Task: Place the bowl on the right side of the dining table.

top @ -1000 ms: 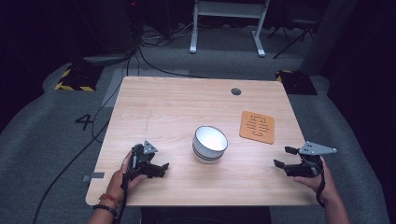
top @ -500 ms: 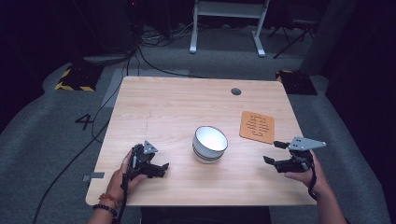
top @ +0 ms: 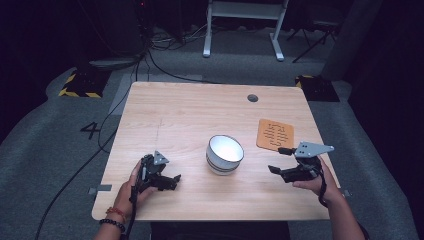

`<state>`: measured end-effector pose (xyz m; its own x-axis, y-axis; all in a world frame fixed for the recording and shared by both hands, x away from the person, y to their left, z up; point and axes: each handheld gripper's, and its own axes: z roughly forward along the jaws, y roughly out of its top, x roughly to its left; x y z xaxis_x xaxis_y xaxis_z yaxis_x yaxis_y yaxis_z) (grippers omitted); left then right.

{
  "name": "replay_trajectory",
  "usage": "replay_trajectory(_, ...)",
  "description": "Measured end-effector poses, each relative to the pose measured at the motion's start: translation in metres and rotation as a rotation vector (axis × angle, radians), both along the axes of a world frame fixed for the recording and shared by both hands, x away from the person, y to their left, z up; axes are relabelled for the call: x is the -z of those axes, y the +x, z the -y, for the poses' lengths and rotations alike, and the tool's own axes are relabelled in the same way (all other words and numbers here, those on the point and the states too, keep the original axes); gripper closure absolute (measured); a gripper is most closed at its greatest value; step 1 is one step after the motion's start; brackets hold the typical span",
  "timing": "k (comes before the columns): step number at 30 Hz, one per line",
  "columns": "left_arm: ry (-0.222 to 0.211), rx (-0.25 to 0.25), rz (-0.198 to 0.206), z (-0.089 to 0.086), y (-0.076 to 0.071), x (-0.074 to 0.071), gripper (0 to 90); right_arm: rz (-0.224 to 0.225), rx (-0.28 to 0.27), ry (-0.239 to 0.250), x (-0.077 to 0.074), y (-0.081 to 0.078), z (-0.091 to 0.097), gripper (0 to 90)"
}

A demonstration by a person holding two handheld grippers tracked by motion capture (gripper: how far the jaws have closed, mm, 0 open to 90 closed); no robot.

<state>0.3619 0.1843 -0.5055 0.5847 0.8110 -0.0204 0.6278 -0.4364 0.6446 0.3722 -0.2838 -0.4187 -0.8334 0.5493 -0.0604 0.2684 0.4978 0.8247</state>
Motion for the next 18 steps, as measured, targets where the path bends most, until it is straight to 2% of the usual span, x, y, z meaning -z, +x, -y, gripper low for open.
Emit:
replay_trajectory(9,0.0,0.0,0.0,0.0,0.0,0.0,0.0,0.007,-0.067,0.002,-0.008,0.004,-0.025,23.0)
replay_trajectory(10,0.001,0.0,0.0,0.0,0.0,0.0,0.0,-0.003,-0.071,0.008,-0.009,0.004,-0.029,23.1)
replay_trajectory(11,0.0,0.0,0.0,0.0,0.0,0.0,0.0,0.003,-0.08,-0.006,-0.01,0.005,-0.031,23.2)
replay_trajectory(16,0.001,0.0,0.0,0.0,0.0,0.0,0.0,-0.003,-0.115,0.002,-0.015,0.006,-0.045,23.5)
replay_trajectory(18,0.001,0.0,0.0,0.0,0.0,0.0,0.0,0.004,-0.129,-0.012,-0.016,0.007,-0.049,23.5)
